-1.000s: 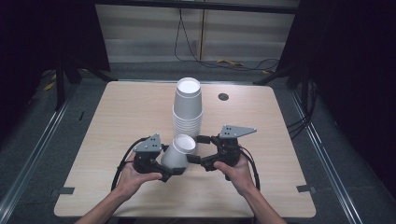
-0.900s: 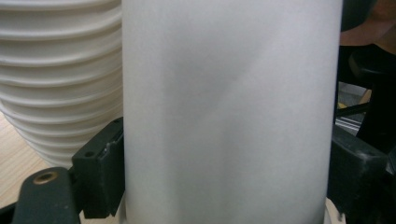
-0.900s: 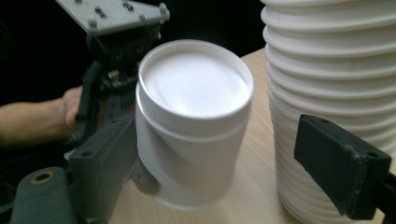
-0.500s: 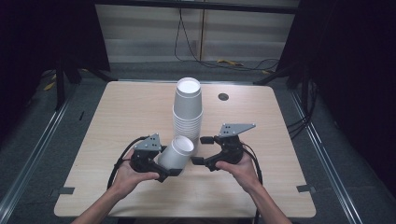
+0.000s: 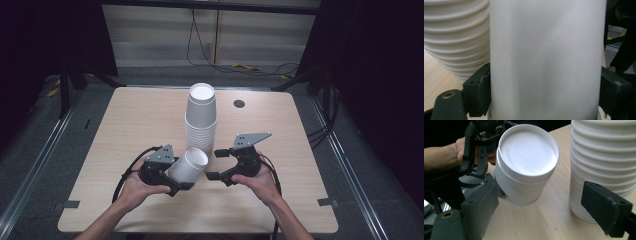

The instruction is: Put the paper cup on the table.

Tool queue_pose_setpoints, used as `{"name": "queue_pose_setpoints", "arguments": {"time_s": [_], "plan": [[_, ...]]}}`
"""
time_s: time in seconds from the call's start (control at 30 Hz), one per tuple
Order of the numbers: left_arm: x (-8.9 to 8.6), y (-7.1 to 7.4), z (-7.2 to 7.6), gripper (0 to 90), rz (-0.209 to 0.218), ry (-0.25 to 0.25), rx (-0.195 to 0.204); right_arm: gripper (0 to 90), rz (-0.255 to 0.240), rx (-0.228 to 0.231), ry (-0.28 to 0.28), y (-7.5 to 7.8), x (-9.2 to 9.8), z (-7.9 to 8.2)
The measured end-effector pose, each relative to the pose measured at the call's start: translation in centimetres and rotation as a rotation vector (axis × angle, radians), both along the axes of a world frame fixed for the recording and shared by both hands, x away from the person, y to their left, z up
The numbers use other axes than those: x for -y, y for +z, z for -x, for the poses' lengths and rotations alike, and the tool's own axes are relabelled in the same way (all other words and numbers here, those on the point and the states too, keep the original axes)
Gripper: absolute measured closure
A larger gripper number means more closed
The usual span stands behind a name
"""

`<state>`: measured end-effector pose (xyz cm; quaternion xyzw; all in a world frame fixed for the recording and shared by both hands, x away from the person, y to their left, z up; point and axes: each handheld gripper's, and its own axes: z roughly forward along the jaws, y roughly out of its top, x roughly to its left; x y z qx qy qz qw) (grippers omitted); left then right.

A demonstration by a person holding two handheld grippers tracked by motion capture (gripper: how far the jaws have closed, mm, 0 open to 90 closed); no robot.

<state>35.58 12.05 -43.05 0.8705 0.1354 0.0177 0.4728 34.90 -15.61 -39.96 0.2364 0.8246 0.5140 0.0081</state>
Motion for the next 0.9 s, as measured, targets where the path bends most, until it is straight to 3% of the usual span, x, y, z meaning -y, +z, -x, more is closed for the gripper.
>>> {"name": "queue_pose_setpoints", "arguments": {"time_s": [0.17, 0.2, 0.3, 0.57, 0.9], "plan": [[0.03, -0.01, -0.01, 15.5, -0.015, 0.013, -0.001, 14.1, 0.034, -0.017, 0.024, -0.08, 0.09, 0.05], [-0.04, 0.0, -0.1, 15.7, -0.046, 0.002, 0.008, 14.0, 0.046, -0.019, 0.037, -0.03, 0.2, 0.06], [0.01, -0.07, -0.1, 15.8, -0.055, -0.002, 0.012, 14.0, 0.063, -0.026, 0.042, -0.01, 0.29, 0.02], [0.39, 0.16, 0.28, 15.9, -0.106, -0.01, 0.032, 16.3, 0.11, -0.007, 0.054, -0.35, 0.29, -0.15], [0.89, 0.66, 0.2, 16.1, -0.161, -0.039, 0.03, 19.3, 0.175, -0.015, 0.083, -0.38, 0.07, -0.06]]}}
